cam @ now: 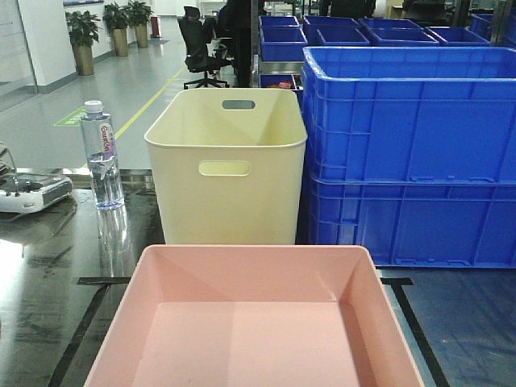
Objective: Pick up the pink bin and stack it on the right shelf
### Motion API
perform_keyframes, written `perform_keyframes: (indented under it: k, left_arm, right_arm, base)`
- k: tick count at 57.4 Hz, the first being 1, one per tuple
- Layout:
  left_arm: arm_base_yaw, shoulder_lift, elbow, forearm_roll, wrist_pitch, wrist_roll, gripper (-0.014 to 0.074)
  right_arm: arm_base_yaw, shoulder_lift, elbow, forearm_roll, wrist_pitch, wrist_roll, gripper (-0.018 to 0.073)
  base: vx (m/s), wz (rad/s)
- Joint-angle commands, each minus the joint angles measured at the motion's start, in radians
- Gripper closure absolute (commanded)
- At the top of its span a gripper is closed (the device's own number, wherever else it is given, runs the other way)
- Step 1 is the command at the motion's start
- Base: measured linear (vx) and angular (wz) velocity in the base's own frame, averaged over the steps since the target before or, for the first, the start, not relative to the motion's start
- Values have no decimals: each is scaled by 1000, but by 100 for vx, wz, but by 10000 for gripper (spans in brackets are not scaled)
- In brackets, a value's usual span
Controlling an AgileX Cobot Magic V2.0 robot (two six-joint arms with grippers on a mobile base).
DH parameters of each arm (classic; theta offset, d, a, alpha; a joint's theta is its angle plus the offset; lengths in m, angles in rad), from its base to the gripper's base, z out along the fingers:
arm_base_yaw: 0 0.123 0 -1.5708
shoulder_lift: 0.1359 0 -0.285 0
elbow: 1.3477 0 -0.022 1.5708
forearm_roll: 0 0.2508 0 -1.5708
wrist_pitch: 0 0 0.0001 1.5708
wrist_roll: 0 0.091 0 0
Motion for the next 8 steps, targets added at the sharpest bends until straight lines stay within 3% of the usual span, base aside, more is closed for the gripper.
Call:
perform_keyframes:
  k: [1,8]
  left_arm:
    - [1,-6,13,-2,-88,-7,598]
    - [1,-6,13,-2,-88,-7,598]
  right_arm:
    - [-7,-14,2,-12,-90,2,571]
    - [-7,-14,2,-12,-90,2,571]
  base:
    - [0,0]
    - [0,0]
